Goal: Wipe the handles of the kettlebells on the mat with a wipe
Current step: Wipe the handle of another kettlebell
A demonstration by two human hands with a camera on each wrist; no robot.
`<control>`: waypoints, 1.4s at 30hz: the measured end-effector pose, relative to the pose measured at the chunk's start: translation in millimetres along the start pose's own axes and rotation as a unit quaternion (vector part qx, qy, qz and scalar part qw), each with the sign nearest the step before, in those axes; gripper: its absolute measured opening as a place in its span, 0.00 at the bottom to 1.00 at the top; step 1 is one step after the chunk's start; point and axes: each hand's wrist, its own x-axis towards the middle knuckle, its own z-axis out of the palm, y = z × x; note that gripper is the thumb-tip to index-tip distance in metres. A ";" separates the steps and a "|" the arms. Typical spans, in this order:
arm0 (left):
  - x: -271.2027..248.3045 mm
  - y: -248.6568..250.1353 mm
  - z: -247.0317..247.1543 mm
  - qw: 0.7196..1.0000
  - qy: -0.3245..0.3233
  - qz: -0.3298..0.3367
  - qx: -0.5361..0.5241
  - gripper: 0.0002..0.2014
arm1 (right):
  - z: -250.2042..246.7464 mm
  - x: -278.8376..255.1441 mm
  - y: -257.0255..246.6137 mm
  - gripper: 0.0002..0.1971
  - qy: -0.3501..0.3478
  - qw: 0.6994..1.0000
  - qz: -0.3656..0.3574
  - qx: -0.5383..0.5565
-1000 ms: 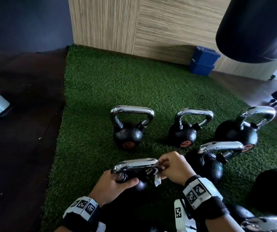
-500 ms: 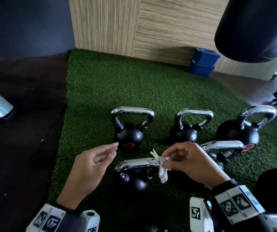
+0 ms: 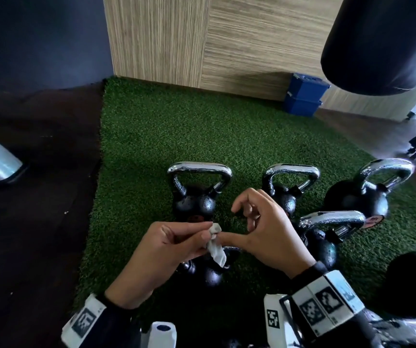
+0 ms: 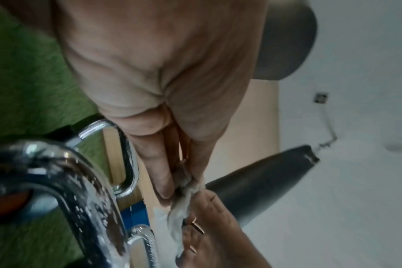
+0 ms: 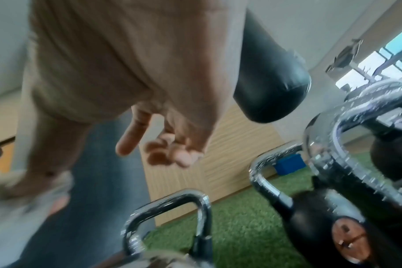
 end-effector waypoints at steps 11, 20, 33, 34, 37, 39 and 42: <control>7.3 -30.6 10.4 0.797 0.037 0.276 0.536 0.10 | 34.5 -20.2 113.7 0.23 -0.294 0.927 0.233 -0.005; -16.3 -32.6 -20.0 0.805 0.106 0.277 0.514 0.14 | 77.7 -37.0 121.8 0.33 -0.187 0.946 0.263 0.042; -30.7 -99.8 -48.1 0.949 0.207 0.142 0.192 0.15 | 76.5 -36.1 124.2 0.25 -0.176 0.949 0.252 0.074; -30.4 -105.3 -49.5 0.952 0.214 0.117 0.187 0.15 | 77.0 -36.0 123.6 0.24 -0.176 0.949 0.250 0.076; -30.5 -122.6 -47.2 0.955 0.248 0.039 0.158 0.12 | 79.1 -36.0 123.7 0.26 -0.174 0.948 0.257 0.076; -29.6 -131.4 -44.9 0.951 0.271 0.028 0.150 0.10 | 80.4 -35.8 125.1 0.28 -0.177 0.946 0.261 0.074; -28.9 -138.3 -44.4 0.946 0.283 0.036 0.153 0.10 | 79.2 -39.8 126.9 0.30 -0.168 0.950 0.255 0.067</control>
